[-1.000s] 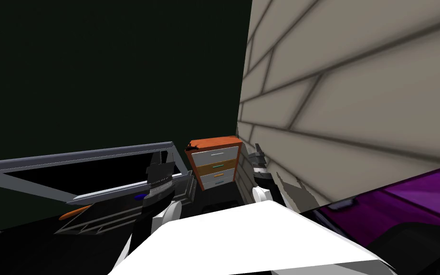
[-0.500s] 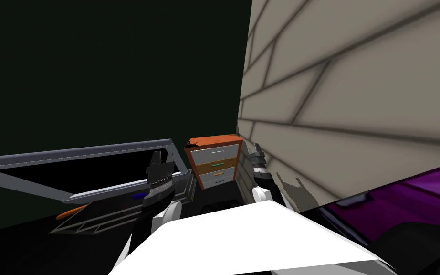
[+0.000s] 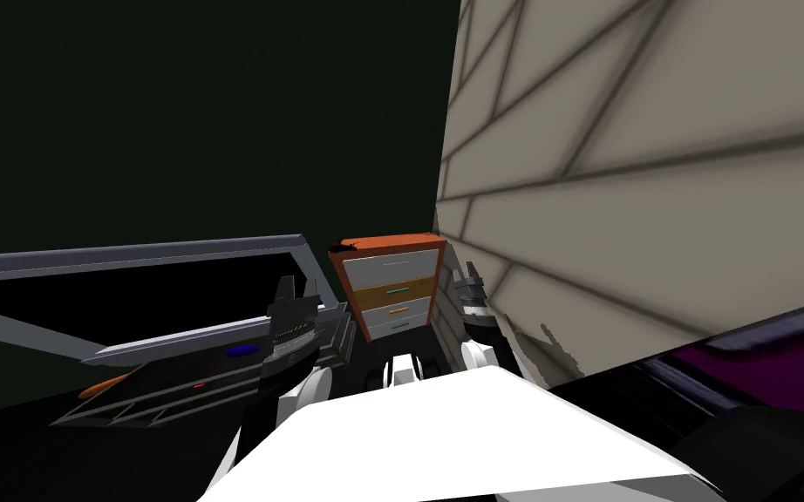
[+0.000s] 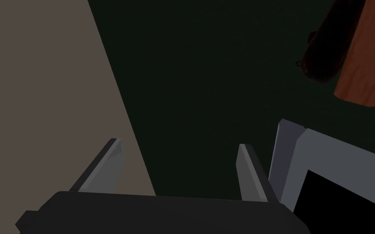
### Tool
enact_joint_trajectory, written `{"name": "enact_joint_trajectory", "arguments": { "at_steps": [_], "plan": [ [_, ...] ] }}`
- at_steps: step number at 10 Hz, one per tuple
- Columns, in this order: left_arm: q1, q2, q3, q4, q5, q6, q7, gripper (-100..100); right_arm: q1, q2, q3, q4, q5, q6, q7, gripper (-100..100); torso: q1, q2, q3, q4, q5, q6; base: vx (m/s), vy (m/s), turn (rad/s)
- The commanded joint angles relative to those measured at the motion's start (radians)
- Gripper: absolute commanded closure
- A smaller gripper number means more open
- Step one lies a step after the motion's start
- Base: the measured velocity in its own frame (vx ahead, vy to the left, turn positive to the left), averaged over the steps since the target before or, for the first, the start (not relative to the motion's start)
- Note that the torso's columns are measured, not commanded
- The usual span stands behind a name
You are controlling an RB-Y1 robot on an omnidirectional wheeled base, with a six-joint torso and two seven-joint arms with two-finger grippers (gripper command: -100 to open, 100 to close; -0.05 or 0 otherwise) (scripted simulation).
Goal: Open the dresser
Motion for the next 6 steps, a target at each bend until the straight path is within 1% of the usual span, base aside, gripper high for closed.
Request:
{"name": "enact_joint_trajectory", "arguments": {
  "at_steps": [1, 2, 4, 5, 6],
  "plan": [
    [0.0, 0.0, 0.0, 0.0, 0.0, 0.0, 0.0, 0, -0.008, -0.064, 0.012, 0.023, 0.024, 0.032, 0.009, -100, 0.0, 0.034, -0.069, 0.033, 0.0, 0.0, -0.023, 0.011, 0.122],
    [0.0, 0.0, 0.0, 0.0, 0.0, 0.0, 0.0, 0, -0.013, -0.091, 0.019, 0.038, 0.04, 0.053, 0.014, -100, 0.0, 0.044, -0.088, 0.043, 0.0, 0.0, -0.034, 0.014, 0.152],
    [0.0, 0.0, 0.0, 0.001, 0.0, 0.0, 0.0, 0, -0.026, -0.139, 0.041, 0.079, 0.084, 0.103, 0.03, -100, 0.0, 0.047, -0.093, 0.047, 0.0, 0.0, -0.039, 0.018, 0.218],
    [0.0, 0.0, 0.0, 0.001, 0.0, 0.0, 0.0, 0, -0.026, -0.139, 0.041, 0.079, 0.084, 0.111, 0.03, -100, 0.001, 0.047, -0.094, 0.047, 0.0, 0.0, -0.031, 0.021, 0.066],
    [0.0, 0.0, 0.0, 0.001, 0.0, 0.0, 0.0, 0, -0.035, -0.158, 0.054, 0.104, 0.111, 0.147, 0.039, -100, 0.0, 0.046, -0.094, 0.047, 0.0, 0.001, -0.031, 0.028, 0.152]
  ]
}}
